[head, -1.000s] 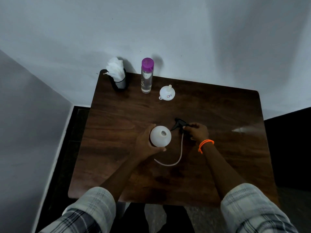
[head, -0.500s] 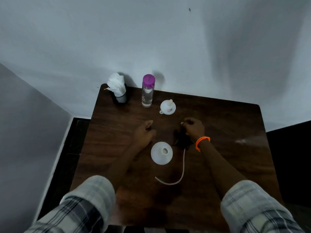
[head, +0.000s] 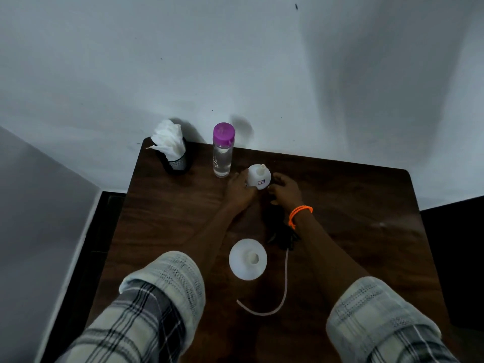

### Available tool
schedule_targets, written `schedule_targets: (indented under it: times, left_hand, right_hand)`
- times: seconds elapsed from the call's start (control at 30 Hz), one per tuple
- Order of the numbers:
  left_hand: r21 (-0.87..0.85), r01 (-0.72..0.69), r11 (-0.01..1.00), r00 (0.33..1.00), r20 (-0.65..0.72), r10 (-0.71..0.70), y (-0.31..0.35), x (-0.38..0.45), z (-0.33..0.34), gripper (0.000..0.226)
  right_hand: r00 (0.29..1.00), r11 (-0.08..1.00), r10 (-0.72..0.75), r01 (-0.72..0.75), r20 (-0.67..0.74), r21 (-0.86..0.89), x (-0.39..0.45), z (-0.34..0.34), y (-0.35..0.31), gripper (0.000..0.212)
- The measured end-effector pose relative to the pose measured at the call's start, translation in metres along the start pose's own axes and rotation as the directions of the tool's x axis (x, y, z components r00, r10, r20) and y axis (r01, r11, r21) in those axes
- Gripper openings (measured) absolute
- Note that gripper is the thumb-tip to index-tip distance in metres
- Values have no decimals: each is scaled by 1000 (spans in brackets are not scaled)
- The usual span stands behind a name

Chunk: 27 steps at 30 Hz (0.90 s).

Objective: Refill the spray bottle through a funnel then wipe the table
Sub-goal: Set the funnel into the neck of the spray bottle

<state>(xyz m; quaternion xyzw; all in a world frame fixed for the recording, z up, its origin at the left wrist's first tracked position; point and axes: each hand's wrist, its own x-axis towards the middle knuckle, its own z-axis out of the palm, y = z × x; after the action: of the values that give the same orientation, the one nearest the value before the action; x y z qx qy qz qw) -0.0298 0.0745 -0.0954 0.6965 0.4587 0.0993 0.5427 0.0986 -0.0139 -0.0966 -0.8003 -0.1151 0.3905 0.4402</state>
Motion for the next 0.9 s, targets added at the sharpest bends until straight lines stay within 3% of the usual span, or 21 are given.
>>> schedule_targets:
  times: [0.17,0.47,0.77,0.9]
  left_hand:
    - [-84,22,996,1000,-18,-24,-4,-2,5,57]
    - [-236,-134,962,973,-215,83,30,-57,-20,44]
    - [-265,-267,926,947,-250,202,62,-132,-58,31]
    - [-233,-373,898,915,-251,315,63,-159,-70,42]
  right_hand:
    - [1000,991,16,-17,9,132,-9,0,0,40]
    - [999,885,27,-13,-24,466,-75,-21,-25,37]
    - [998,815,18,-51,64,577,-159,-39,-45,22]
    - [995,802,47,-91,90,590,-188,-40,-49,26]
